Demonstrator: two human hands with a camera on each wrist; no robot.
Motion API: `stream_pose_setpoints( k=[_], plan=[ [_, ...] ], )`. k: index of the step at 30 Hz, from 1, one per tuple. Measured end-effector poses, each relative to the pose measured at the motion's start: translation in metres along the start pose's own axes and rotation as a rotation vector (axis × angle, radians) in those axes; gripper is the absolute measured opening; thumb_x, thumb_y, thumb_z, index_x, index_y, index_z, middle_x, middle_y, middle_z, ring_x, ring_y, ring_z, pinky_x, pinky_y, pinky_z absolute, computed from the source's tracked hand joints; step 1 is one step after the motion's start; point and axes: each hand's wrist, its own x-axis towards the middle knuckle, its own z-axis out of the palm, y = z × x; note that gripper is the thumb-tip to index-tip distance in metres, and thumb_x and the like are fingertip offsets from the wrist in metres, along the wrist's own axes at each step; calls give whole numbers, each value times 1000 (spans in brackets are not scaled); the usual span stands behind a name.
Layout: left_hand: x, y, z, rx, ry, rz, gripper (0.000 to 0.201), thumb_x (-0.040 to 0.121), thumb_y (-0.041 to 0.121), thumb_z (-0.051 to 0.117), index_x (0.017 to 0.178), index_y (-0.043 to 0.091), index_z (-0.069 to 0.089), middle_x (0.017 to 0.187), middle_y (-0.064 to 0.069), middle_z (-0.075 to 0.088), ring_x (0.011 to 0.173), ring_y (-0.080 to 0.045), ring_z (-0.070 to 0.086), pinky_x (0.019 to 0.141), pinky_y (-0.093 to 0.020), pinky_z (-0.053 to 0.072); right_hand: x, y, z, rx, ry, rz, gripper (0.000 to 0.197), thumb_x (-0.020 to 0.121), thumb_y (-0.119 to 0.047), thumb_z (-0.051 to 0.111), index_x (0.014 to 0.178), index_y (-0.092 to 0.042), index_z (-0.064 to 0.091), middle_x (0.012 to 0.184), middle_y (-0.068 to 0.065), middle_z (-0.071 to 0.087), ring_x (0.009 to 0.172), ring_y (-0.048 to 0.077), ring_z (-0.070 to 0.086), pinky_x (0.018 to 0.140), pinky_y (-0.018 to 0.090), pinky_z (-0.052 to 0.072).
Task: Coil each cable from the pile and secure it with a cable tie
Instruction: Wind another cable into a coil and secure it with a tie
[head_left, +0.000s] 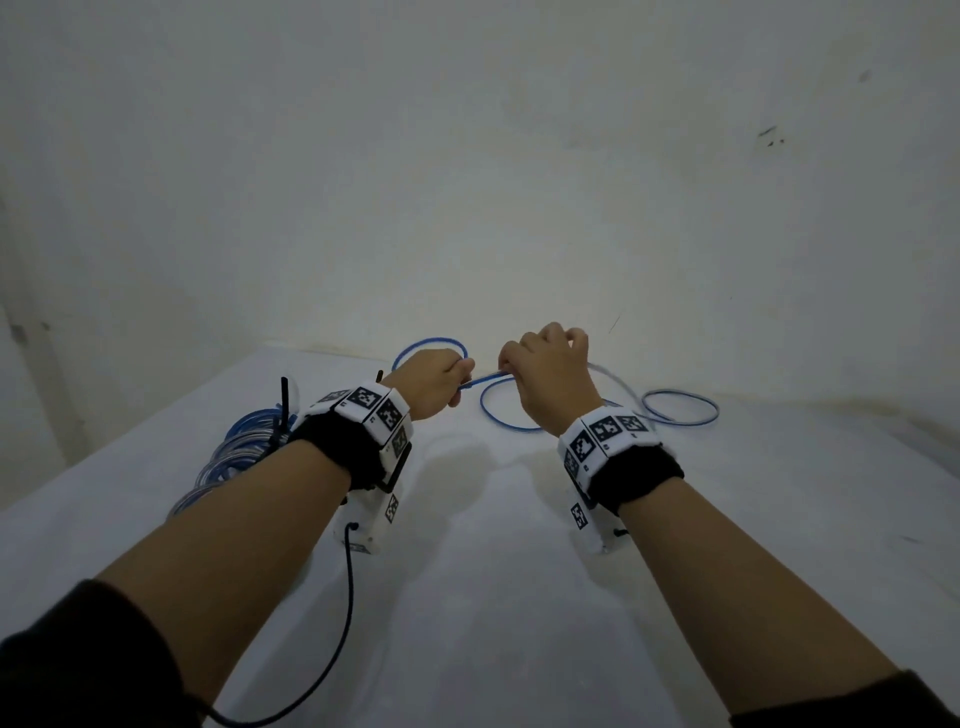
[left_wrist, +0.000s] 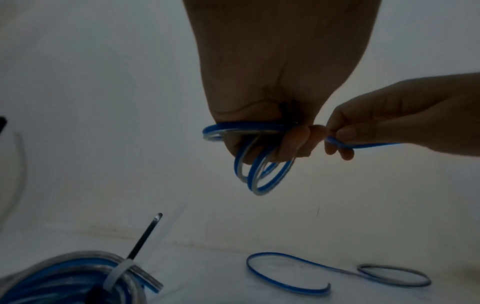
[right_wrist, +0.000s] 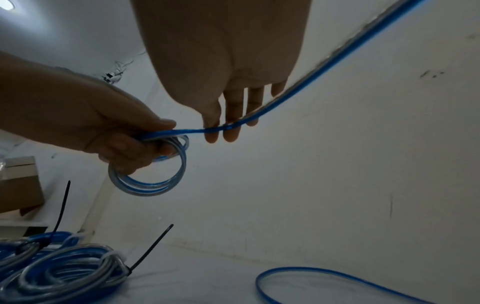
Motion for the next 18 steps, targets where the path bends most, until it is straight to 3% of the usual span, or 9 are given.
stream_pose_setpoints(
  k=[1, 3, 5, 7, 9, 13, 16, 18],
  plan=[
    [0, 1, 1, -42, -12, -11, 39, 100, 21, 32, 71, 6, 53, 62, 3, 55, 56, -4, 48, 61, -20, 37, 0, -1, 1, 3, 27, -1, 29, 68, 9, 59, 83, -16, 63, 78, 3, 62, 84, 32, 55, 78, 36, 19],
    [0, 3, 1, -51, -22, -9, 40, 99, 18, 32, 77, -2, 59, 58, 4, 52, 50, -2, 47, 54, -15, 33, -2, -4, 1, 60, 0, -1, 26, 76, 5, 52, 90, -14, 62, 86, 4, 62, 91, 31, 53, 83, 37, 19],
    [0, 1, 0, -45, -1, -17, 43, 100, 21, 32, 73, 3, 60, 53, 4, 48, 48, -5, 44, 53, -18, 32, -4, -5, 0, 189, -37, -6, 21, 92, -18, 39, 98, -16, 58, 92, -1, 61, 98, 25, 49, 90, 36, 18],
    [1, -4, -2, -107, 5, -46, 46, 99, 22, 35, 60, 10, 54, 43, 6, 45, 39, -5, 40, 50, -20, 31, -9, -6, -3, 387, -34, 14, 35, 92, -42, 34, 97, -17, 58, 81, -7, 56, 90, 16, 47, 92, 34, 20],
    [0, -6, -3, -184, -1, -72, 46, 99, 22, 37, 54, 12, 47, 34, 5, 42, 32, -4, 35, 45, -20, 30, -11, -7, -5, 470, -10, -40, 37, 86, -50, 42, 92, -18, 58, 72, -10, 51, 81, 13, 44, 90, 33, 24],
    [-4, -5, -3, -350, -98, -101, 43, 101, 21, 32, 64, 9, 50, 33, 5, 42, 32, -7, 36, 47, -23, 32, -3, -4, -1, 509, 58, -79, 23, 84, -36, 52, 83, -15, 62, 70, -9, 53, 76, 16, 45, 82, 35, 28],
    [-8, -2, -4, -475, -148, -96, 47, 103, 27, 26, 69, 8, 54, 35, 7, 37, 35, -9, 37, 53, -24, 37, 2, -5, 3, 760, 84, -18, 16, 87, -29, 56, 83, -14, 61, 77, -3, 62, 76, 18, 55, 82, 39, 40],
    [-12, 1, -5, -589, -153, -112, 49, 103, 31, 25, 71, 8, 53, 38, 9, 30, 37, -10, 31, 53, -22, 41, 5, -8, 2, 921, 74, 54, 9, 89, -18, 58, 84, -11, 59, 80, 1, 60, 77, 21, 56, 78, 33, 45]
  ],
)
